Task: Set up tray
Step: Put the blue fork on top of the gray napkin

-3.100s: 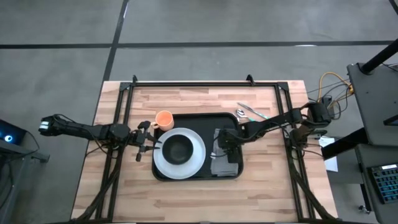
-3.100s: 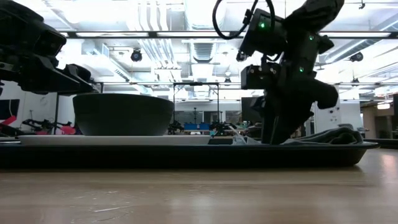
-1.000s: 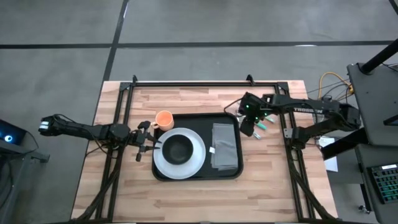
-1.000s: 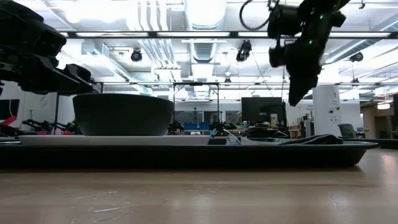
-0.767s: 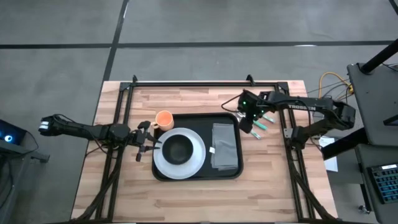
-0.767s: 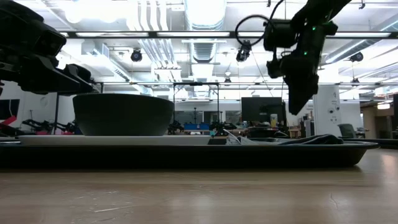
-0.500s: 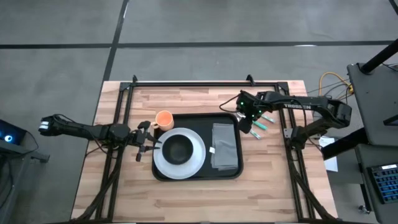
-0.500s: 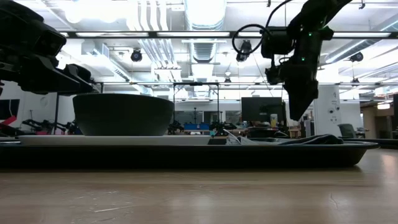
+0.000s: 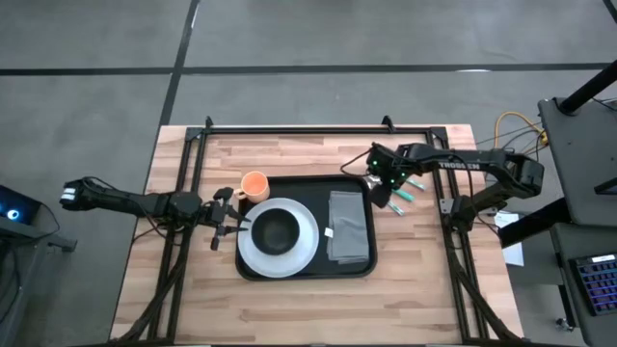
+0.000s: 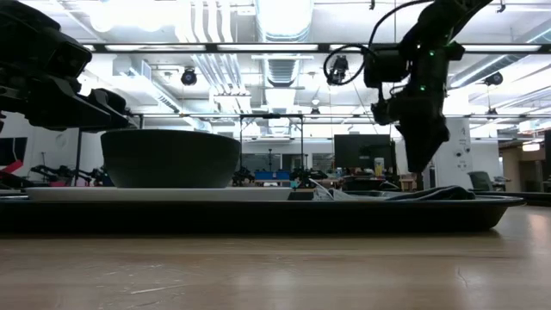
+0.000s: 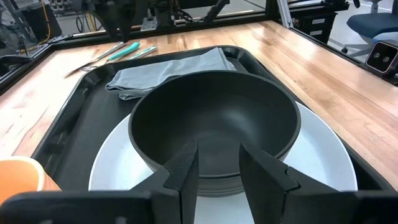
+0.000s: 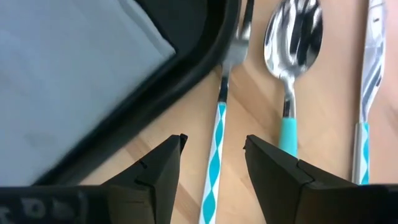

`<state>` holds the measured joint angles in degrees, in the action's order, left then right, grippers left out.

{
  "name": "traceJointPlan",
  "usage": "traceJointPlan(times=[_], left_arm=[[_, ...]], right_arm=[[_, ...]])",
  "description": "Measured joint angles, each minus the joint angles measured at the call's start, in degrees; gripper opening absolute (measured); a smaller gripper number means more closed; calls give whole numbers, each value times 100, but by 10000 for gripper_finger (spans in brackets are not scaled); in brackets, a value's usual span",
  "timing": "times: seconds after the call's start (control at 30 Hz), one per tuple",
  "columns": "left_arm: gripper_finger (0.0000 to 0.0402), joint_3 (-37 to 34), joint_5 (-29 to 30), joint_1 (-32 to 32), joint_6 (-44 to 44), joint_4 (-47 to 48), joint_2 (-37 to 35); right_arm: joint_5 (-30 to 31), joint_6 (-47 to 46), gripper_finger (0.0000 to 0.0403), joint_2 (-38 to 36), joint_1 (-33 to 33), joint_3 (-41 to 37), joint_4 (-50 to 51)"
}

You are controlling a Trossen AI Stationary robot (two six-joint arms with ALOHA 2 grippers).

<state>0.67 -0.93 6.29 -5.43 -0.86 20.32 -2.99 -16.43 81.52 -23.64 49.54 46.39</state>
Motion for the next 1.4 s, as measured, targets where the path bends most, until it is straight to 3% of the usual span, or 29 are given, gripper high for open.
traceJointPlan(times=[1.4], left_arm=[[96,0,2,1,0,0,2]], right_arm=[[-6,-314,157,0,-4,-1015,-902]])
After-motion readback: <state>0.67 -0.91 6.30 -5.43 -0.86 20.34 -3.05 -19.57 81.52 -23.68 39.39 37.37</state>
